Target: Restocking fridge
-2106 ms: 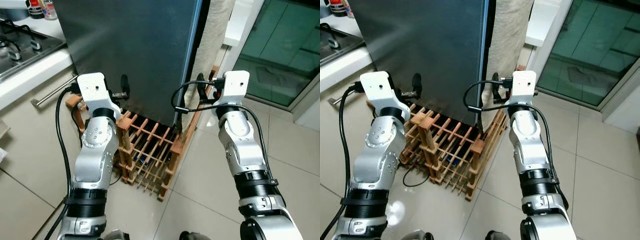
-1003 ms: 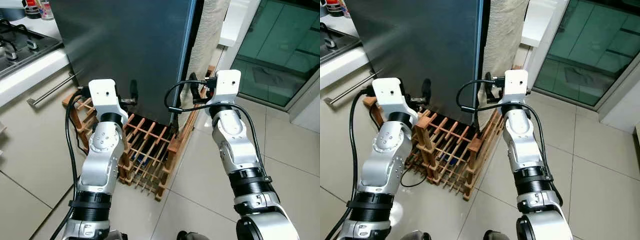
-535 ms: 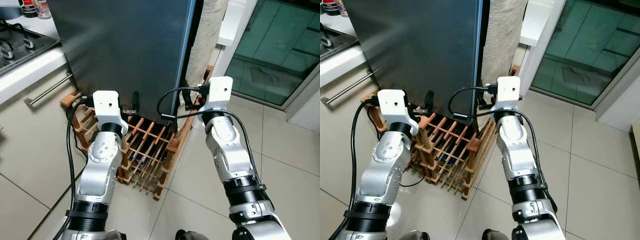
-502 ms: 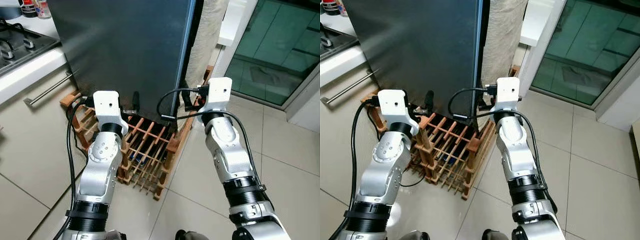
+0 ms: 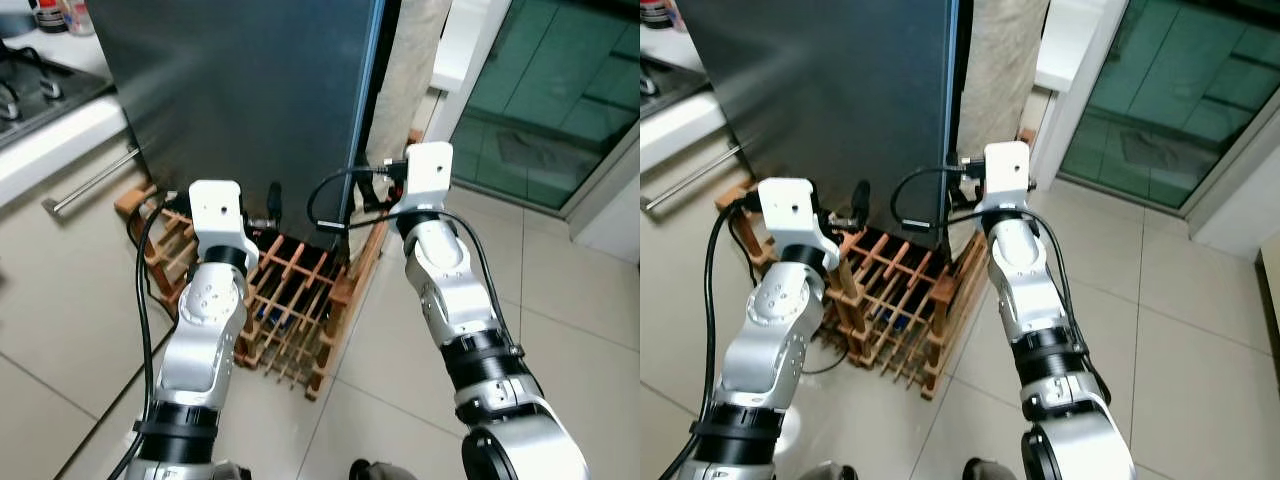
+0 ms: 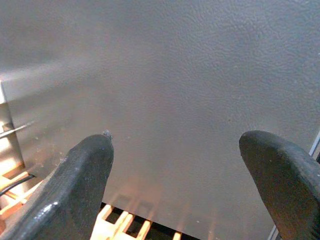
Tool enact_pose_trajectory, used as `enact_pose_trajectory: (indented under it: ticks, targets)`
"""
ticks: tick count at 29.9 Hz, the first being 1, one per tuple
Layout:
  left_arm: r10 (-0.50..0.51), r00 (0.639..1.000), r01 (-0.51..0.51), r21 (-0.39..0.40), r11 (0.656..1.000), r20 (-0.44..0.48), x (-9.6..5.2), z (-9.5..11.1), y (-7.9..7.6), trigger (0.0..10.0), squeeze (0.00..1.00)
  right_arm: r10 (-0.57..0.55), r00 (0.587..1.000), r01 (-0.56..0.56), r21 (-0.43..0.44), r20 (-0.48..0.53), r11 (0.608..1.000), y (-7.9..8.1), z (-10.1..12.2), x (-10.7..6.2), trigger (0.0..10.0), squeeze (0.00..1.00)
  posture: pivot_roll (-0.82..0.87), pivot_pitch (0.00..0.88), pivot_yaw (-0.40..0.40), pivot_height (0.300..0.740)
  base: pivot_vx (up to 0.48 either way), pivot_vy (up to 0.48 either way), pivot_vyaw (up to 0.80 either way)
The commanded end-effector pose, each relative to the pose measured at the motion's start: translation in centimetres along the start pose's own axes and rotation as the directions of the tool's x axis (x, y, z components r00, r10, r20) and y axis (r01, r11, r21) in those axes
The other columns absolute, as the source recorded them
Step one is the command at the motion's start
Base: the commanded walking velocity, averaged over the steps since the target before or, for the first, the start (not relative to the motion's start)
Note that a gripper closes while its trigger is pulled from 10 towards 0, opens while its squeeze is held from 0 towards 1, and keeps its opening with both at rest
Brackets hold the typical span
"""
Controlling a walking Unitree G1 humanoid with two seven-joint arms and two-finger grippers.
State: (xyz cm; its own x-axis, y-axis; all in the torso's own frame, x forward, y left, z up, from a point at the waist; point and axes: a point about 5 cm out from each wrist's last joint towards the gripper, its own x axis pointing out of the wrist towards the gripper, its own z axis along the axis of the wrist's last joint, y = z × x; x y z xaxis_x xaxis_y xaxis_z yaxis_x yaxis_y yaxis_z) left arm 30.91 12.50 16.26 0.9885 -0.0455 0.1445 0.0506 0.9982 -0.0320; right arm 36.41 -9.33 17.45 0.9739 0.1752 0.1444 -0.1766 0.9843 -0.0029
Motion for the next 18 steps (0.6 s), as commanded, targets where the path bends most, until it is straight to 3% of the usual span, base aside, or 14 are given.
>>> enact_pose_trajectory:
  ticks: [1,11,18]
  targets:
    - [-0.008,1.0,0.008,0.002,1.0,0.021,-0.1,0.4,-0.4,10.0,0.0,-0.023,0.999,0.023,0.002,0.035,1.0,-0.8,0.9,0.6,10.0,0.0,-0.01,0.056,-0.075,0.74,0.0,0.0,0.0]
    - [-0.006,1.0,0.006,-0.005,1.0,0.019,-0.2,0.4,-0.6,10.0,0.0,-0.01,0.998,0.009,0.016,0.057,1.0,-0.7,1.5,1.8,10.0,0.0,-0.02,0.069,-0.071,0.74,0.0,0.0,0.0]
    - [-0.003,1.0,0.003,-0.011,1.0,0.012,-0.2,0.3,-0.6,10.0,0.0,-0.056,0.997,0.057,-0.013,0.059,0.998,-1.6,1.5,2.1,10.0,0.0,-0.02,0.074,-0.073,0.74,0.0,0.0,0.0]
